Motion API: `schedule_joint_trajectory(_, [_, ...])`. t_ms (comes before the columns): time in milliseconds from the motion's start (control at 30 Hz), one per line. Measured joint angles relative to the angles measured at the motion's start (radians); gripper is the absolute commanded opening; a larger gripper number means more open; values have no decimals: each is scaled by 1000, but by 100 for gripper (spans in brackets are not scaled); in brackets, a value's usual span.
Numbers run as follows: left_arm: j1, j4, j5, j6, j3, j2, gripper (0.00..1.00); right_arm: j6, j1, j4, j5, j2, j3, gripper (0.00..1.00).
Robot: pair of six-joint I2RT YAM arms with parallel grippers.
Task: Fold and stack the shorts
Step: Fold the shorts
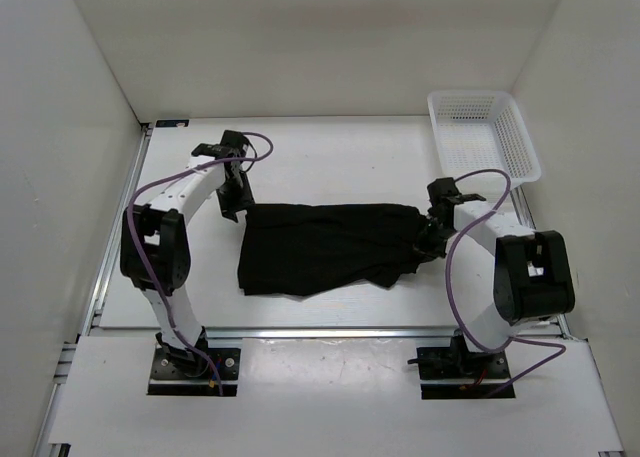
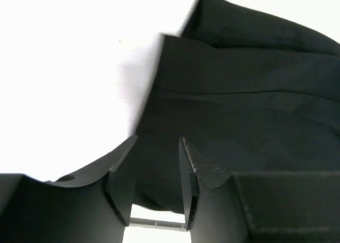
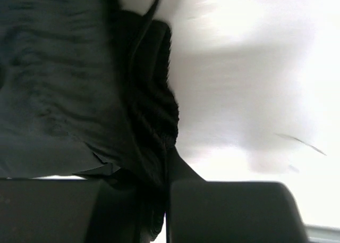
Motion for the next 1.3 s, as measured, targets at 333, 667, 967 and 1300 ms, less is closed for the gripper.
schedule_joint_trajectory(333, [4, 23, 67, 9, -108, -80, 16, -58, 43, -201, 322, -114, 295, 0])
schedule_joint_trajectory(667, [-10, 53, 138, -8, -222, -76, 12, -49, 464, -418, 657, 36, 619, 0])
schedule_joint_trajectory(967, [145, -77, 104, 36, -79, -177, 46, -24, 851, -617, 880, 462, 1066, 0])
schedule_joint_trajectory(1300, [309, -124, 87, 52, -31, -280, 55, -118, 1095, -554, 922, 605, 1266, 100])
